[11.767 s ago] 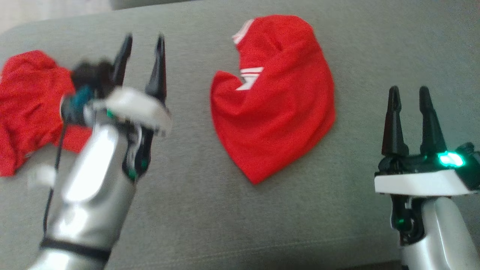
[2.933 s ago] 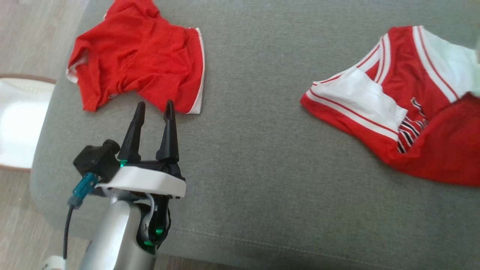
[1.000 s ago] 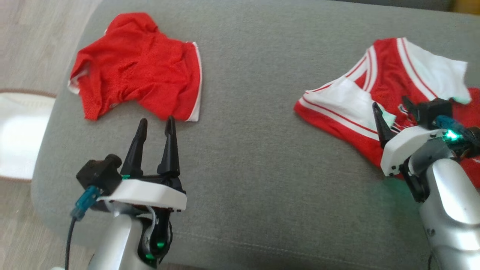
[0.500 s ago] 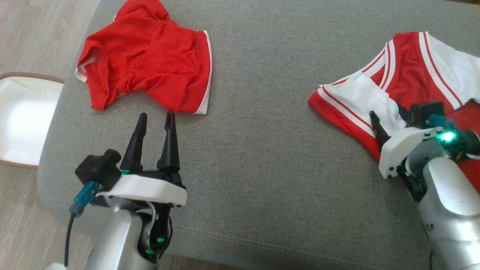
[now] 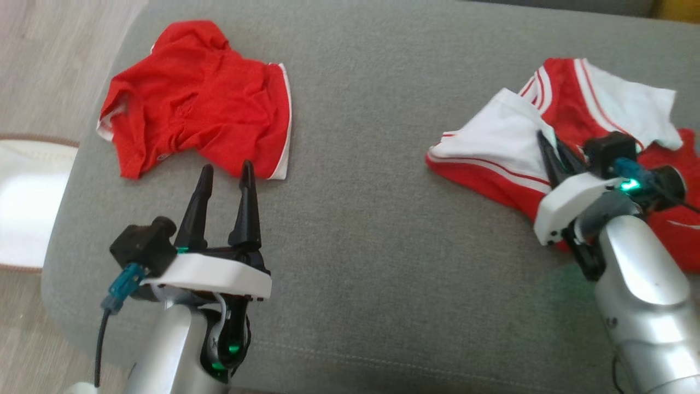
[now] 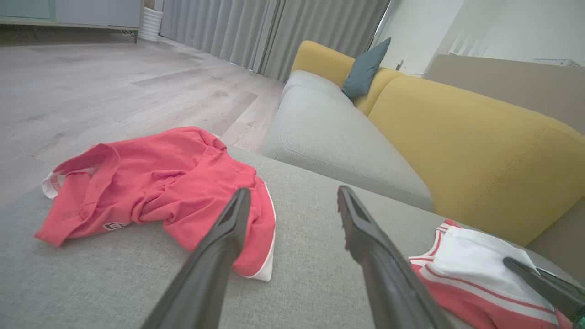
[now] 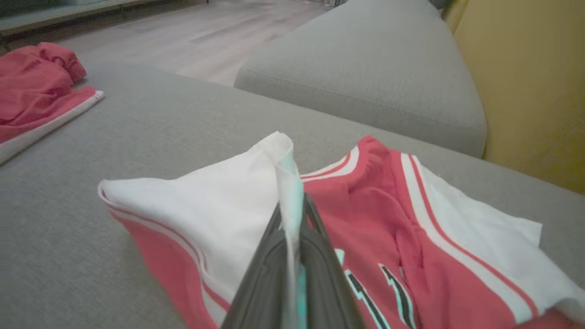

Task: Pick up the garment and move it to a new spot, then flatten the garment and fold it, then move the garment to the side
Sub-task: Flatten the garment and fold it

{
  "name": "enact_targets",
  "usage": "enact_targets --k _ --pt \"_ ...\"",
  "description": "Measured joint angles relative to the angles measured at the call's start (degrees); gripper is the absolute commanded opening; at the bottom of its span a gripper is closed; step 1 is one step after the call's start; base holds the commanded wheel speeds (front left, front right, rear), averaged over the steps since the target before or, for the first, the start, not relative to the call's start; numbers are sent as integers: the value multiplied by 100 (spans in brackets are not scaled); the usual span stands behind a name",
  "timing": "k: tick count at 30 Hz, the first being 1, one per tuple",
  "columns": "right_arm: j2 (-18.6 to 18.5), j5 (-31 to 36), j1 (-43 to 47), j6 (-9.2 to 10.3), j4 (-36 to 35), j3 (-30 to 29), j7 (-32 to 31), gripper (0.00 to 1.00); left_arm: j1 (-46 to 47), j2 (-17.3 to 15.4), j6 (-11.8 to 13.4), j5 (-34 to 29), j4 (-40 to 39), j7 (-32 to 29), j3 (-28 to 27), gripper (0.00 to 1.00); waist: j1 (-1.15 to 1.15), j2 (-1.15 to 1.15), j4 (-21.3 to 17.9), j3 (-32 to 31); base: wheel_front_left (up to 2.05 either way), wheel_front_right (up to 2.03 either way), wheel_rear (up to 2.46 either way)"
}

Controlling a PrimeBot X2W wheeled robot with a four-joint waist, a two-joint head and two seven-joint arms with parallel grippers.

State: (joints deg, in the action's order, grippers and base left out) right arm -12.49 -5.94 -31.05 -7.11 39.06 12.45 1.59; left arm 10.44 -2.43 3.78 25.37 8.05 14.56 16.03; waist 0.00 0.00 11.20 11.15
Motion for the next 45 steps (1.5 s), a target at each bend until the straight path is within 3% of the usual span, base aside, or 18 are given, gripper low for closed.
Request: enact_targets --k 9,17,18,19,20,26,30,37,45 --pt "277 444 24 0 -678 292 313 0 -96 0 -1 -10 47 0 4 100 0 0 -125 -272 0 0 0" --pt "492 1148 319 0 -906 956 570 0 -141 -1 -1 -10 43 0 -9 100 0 0 -78 -357 0 0 0" --pt "545 1213 427 0 -912 1076 573 24 -169 -1 -1 -10 43 0 -15 100 0 0 -81 -368 0 0 0" --pt "589 1257 537 0 -910 1177 572 95 -203 -1 -1 -10 44 0 -23 100 0 0 -88 -381 0 0 0" --pt "626 1267 643 0 -907 1298 572 100 -235 -1 -1 -10 45 0 -31 100 0 0 -100 -393 0 0 0" --pt "733 1060 1088 0 -918 1875 567 100 -319 -2 1 -18 49 0 -108 100 0 0 -224 -486 0 0 0" --pt "773 933 1218 0 -1059 1802 561 100 -321 -2 2 -57 47 0 -154 100 0 0 -337 -565 0 0 0" --pt "773 896 1454 0 -1525 745 609 100 -365 -2 10 -60 32 0 -192 100 0 0 -567 -689 0 0 0" --pt "847 955 1975 0 -2187 -862 805 100 -444 -2 12 -77 -23 0 -185 100 0 0 -833 -730 0 0 0"
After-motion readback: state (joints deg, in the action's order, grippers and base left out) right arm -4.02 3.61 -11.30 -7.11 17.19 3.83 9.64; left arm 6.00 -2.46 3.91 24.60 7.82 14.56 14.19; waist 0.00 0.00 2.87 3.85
